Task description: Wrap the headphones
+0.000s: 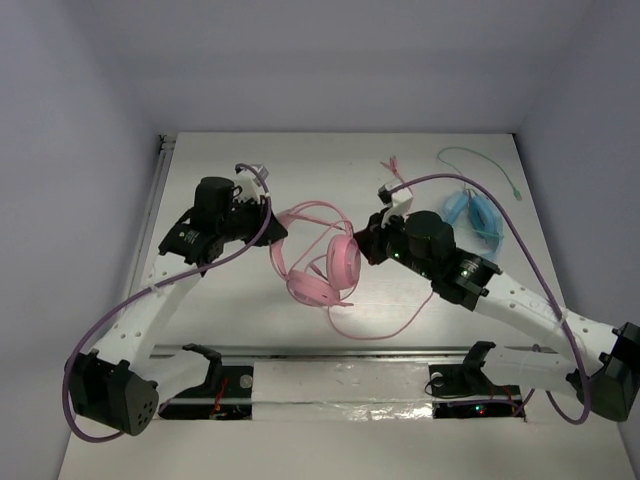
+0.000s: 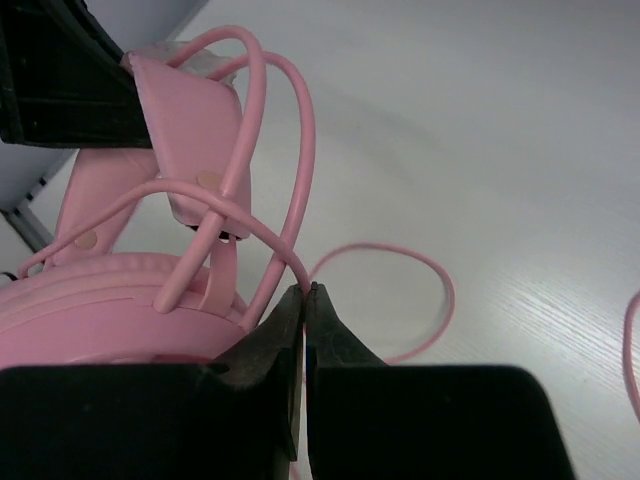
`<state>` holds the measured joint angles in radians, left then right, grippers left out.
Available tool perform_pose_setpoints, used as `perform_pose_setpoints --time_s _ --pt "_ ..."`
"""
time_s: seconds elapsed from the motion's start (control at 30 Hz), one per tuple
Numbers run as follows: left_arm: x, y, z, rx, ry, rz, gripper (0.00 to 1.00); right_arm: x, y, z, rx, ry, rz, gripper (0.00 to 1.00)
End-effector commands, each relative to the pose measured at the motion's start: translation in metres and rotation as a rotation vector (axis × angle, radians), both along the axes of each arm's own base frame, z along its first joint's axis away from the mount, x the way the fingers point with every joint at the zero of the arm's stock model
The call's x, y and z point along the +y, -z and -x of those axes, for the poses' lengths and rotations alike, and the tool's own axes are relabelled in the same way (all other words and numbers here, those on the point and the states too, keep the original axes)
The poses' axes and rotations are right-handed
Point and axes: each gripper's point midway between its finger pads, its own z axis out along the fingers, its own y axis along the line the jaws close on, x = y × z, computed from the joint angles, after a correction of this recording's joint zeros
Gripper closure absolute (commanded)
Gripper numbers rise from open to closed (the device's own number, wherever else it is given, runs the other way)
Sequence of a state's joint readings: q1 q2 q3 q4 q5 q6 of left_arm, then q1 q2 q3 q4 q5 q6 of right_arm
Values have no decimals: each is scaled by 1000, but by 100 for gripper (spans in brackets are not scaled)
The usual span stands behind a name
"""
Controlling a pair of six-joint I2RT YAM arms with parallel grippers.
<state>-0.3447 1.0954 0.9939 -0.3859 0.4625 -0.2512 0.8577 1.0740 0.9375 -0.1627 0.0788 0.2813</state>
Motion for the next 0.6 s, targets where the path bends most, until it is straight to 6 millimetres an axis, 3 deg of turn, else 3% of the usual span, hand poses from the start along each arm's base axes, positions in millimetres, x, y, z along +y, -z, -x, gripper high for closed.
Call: perform_pose_setpoints --time_s 0.0,0.07,0.1,0.23,0.4,0.43,0.57 --pt "-14 -79 -8 -147 -8 183 100 14 -39 -1 -88 -38 -233 100" --pt "-14 -85 -9 -157 -21 194 100 22 -38 7 -98 -93 -297 100" --pt "-13 -89 -10 -160 -30 197 100 24 -38 8 -99 -100 -320 94" --pt "-7 -96 -13 -171 -71 185 100 29 -35 3 -130 -131 -369 60" --pt "3 -106 -16 -193 -135 159 100 31 -12 0 -122 -153 -415 49" --pt "3 -106 -16 -189 -134 159 100 33 -15 2 -134 -169 -438 47" --pt "3 -114 -17 -196 -135 161 100 38 1 -4 -118 -171 -438 48"
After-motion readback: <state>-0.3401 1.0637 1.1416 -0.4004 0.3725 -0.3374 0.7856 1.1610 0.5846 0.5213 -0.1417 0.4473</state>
